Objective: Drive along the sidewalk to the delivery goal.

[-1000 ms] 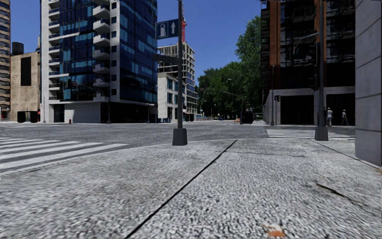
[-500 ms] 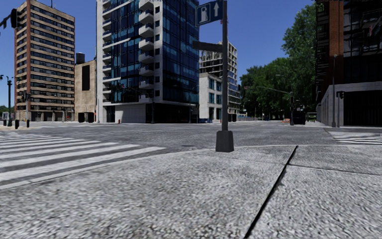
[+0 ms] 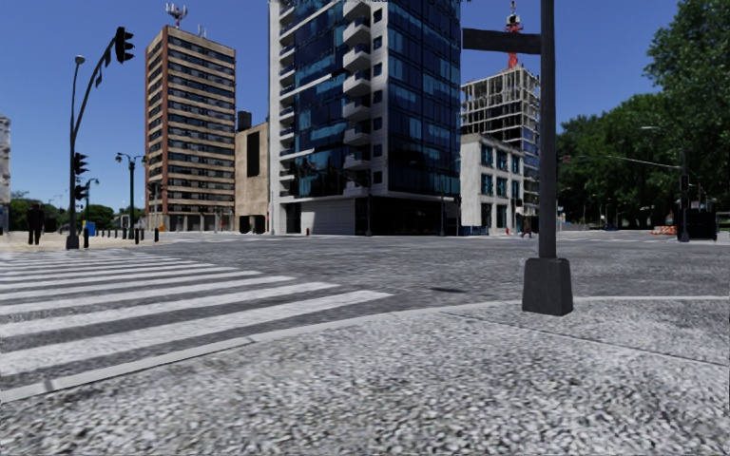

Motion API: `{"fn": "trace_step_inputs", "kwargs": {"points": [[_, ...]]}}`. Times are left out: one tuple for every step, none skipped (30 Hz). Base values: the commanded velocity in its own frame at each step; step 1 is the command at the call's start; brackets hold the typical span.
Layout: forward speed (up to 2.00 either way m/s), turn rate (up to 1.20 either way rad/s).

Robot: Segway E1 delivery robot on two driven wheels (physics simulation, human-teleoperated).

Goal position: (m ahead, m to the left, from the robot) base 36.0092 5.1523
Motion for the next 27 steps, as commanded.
{"fn": "trace_step_inputs", "kwargs": {"points": [[2.00, 0.53], [2.00, 0.53], [2.00, 0.53], [2.00, 0.53], [2.00, 0.53], [2.00, 0.53], [2.00, 0.53], [2.00, 0.53], [2.00, 0.53], [2.00, 0.53], [2.00, 0.53], [2.00, 0.53], [2.00, 0.53], [2.00, 0.53], [2.00, 0.53], [2.00, 0.53], [2.00, 0.53], [2.00, 0.53], [2.00, 0.53], [2.00, 0.53], [2.00, 0.53], [2.00, 0.53], [2.00, 0.53], [2.00, 0.53], [2.00, 0.53], [1.71, 0.41], [1.64, 0.40]]}}
